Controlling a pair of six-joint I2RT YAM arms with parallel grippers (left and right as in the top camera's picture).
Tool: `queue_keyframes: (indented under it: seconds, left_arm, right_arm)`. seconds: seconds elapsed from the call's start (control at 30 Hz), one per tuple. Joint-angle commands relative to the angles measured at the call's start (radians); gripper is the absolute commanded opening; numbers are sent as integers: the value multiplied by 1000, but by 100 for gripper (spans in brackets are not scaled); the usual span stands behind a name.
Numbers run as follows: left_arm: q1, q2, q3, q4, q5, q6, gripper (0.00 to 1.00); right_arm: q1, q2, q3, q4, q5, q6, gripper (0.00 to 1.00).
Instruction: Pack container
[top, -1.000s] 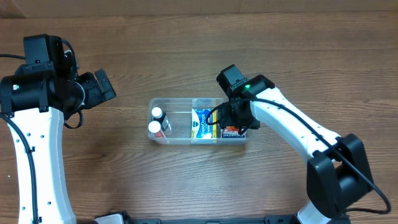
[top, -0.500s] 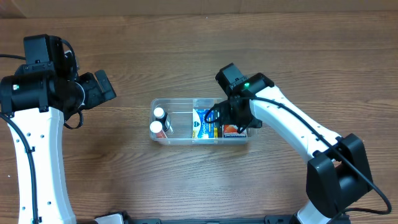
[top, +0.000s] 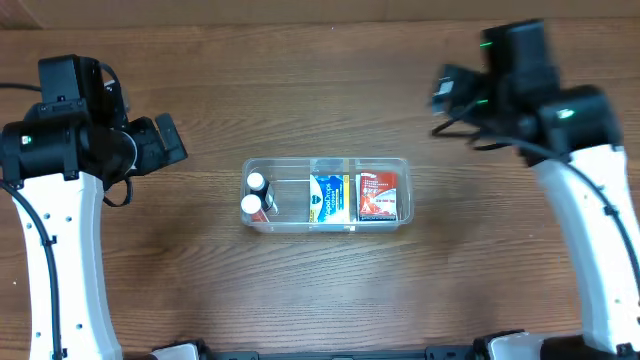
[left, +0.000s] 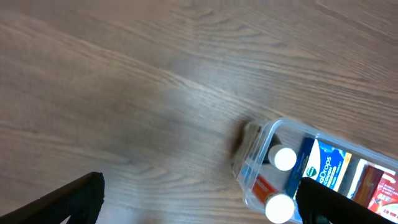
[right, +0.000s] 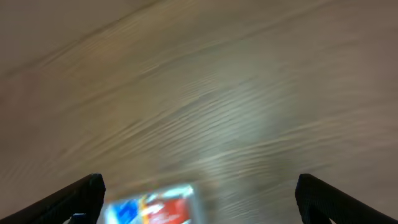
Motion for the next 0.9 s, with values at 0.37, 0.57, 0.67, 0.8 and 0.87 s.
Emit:
queue_keyframes:
  seconds: [0.37,0.57,0.67,0.8,0.87]
  left_arm:
    - [-68,-8,0,35,50,249,100]
    - [-80,-129,-60,51,60,291,100]
    - [-112,-267,-193,126,53,292,100]
    - [-140,-485,-426,237,53,271,100]
    - [-140,-585,-523,266,52,270,100]
  right_arm:
    - [-190,26,-90,-1,4,-100,100]
    - [-161,-165,-129,24,-10,-101,100]
    - [-126,-282,-220,68,-8,-124,99]
    - [-65,-470,-468,181,9,-116,100]
    - [-42,-556,-599,216,9,-90,100]
